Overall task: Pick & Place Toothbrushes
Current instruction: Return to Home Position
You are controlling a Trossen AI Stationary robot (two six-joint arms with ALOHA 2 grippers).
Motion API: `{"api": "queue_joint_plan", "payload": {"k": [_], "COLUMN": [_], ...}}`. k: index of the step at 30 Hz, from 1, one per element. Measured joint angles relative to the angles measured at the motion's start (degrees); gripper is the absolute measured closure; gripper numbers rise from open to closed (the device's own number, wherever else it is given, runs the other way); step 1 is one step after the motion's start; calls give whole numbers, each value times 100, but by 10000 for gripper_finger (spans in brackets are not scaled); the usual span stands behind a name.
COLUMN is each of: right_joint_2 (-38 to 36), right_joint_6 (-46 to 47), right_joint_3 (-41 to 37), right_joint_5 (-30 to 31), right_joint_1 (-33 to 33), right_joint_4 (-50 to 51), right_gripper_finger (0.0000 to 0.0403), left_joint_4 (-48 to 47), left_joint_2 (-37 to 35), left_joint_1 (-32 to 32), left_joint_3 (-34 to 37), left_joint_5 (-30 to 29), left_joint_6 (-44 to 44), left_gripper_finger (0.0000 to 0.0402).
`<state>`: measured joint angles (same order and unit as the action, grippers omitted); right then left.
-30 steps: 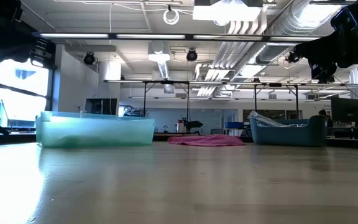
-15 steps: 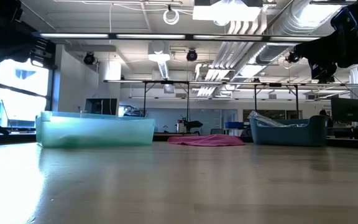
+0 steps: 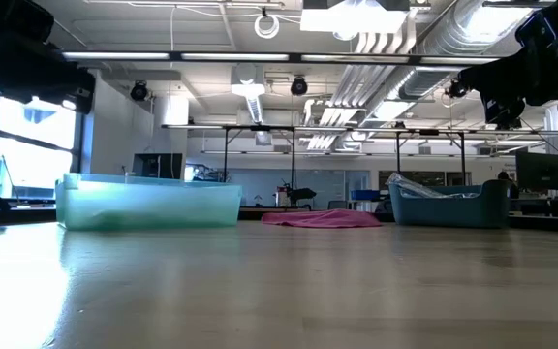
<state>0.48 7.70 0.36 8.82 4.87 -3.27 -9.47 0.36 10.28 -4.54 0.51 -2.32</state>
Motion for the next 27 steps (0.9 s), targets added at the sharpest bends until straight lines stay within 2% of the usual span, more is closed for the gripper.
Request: {"api": "queue_joint_plan", "payload": {"k": [5,27], "right_joint_2": [-1,1], "right_joint_6": [0,0], "right_joint_3": [0,0], "right_joint_5": [0,0], "right_joint_1": [1,0], "right_joint_4": [2,0], "right_gripper_finger": [400,400], "left_joint_4": [0,-2], "left_joint_2": [0,0], "left_joint_1": [-315,-316], "left_joint_3": [0,0], "left_joint_5": [-9,-9], "left_joint_6": [-1,-1], "left_gripper_finger": [394,394]}}
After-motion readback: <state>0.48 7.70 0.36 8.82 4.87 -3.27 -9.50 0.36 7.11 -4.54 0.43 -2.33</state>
